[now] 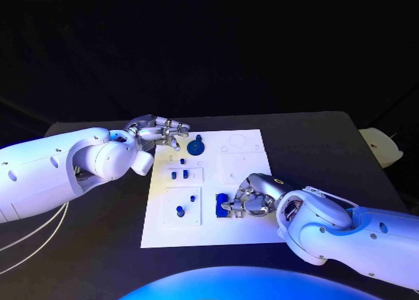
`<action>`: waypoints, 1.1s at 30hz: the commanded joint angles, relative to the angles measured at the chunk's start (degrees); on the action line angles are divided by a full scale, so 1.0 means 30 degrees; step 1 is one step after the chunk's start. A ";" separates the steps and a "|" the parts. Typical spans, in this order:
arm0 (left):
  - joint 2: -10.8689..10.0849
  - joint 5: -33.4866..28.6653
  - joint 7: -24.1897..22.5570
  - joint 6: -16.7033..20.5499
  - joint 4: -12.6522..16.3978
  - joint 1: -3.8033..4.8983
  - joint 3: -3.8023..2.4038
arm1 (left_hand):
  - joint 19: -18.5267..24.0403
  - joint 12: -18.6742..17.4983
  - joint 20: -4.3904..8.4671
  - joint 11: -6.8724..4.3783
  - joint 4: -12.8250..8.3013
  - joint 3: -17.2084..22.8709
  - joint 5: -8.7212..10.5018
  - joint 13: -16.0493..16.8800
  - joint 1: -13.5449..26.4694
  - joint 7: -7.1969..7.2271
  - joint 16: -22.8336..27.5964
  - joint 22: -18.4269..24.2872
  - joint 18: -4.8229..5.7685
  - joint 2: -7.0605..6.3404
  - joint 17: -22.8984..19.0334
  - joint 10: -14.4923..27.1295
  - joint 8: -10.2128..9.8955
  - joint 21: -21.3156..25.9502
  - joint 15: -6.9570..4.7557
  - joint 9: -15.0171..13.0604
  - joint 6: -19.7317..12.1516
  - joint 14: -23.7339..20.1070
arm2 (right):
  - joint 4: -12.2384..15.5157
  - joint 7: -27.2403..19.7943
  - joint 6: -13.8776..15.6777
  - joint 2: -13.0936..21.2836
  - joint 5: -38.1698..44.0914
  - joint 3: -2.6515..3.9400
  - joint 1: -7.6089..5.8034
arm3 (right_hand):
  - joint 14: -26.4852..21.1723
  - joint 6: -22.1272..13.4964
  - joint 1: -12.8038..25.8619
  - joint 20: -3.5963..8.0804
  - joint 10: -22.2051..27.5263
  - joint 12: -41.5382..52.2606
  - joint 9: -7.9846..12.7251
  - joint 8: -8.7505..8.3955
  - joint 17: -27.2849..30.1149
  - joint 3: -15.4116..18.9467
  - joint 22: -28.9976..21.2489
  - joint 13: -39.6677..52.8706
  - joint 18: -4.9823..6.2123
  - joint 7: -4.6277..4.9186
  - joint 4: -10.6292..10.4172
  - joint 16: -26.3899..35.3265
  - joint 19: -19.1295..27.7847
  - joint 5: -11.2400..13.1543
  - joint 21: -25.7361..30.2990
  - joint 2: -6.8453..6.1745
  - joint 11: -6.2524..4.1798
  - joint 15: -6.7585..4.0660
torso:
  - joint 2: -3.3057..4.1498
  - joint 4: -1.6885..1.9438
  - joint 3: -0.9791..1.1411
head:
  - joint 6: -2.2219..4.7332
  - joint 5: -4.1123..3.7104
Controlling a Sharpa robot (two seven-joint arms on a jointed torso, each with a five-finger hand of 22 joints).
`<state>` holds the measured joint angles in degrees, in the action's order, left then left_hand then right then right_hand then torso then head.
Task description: Assemble the parts on the task board
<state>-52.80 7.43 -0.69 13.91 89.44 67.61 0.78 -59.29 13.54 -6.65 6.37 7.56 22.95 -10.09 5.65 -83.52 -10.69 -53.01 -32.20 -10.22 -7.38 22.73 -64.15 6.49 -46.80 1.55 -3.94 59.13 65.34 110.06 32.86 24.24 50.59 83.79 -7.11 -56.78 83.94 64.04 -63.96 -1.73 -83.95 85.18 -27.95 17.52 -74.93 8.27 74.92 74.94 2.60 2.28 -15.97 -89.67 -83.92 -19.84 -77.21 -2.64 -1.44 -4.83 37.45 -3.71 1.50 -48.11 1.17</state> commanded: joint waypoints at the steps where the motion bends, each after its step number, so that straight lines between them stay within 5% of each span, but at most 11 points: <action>1: 0.0007 0.0043 -0.0020 -0.0348 0.0035 0.0012 -0.0011 | -0.0131 0.0104 -0.0068 -0.0018 -0.0091 0.0069 -0.0051 0.0019 -0.0037 0.0009 0.0063 -0.0014 -0.0118 0.0135 -0.0018 0.0174 0.0005 -0.0048 0.0076 -0.0015 -0.0137 -0.0099 | 0.0297 -0.0497 -0.0007 0.0154 0.0349 0.0000 0.0038 | 0.2021 0.0074 -0.0364 0.0162 -0.1371 -0.0030 -0.0057 0.0053 -0.5025 -0.0012 0.4016 0.3865 -0.0098 -0.0050 0.0130 -0.0111 -0.0903 -0.0278 -0.0067 0.0040 -0.0156 -0.0114 | -0.0013 -0.0007 -0.0001 | -0.0012 -0.0011; 33: -0.0100 0.0043 0.0046 -0.0279 0.0101 0.0012 -0.0011 | -0.0155 0.0146 -0.0077 -0.0004 -0.0047 0.0156 -0.0064 0.0018 0.0001 -0.0004 0.0059 -0.0017 -0.0113 0.0266 -0.0025 0.0226 0.0018 -0.0057 0.0092 -0.0017 -0.0164 -0.0106 | 0.0076 -0.0167 -0.0561 0.0094 0.0676 -0.0005 0.0102 | 0.2021 0.0190 -0.2302 0.0219 -0.1397 -0.0010 -0.0410 0.0143 -0.5025 0.0032 0.4031 0.3920 -0.0109 -0.0152 0.0735 -0.0111 -0.0912 -0.0212 -0.0134 0.0175 -0.0245 -0.0184 | 0.0060 0.0032 0.0012 | -0.0276 0.0056</action>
<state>-53.13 7.44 -0.44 13.78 89.55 67.60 0.78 -59.49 13.77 -6.85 6.36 7.41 23.10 -10.09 5.65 -83.29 -10.69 -53.01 -32.20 -10.22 -7.15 22.74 -63.74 6.49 -46.80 1.55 -3.94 59.13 65.34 110.42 31.94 23.31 50.83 84.41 -7.00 -56.62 84.04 64.40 -70.12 -1.53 -83.88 85.18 -29.13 17.73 -74.91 8.29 74.91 74.92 2.60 1.92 -14.05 -89.66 -84.13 -20.62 -77.47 -2.32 -1.79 -4.92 37.58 -3.62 1.49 -48.84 1.33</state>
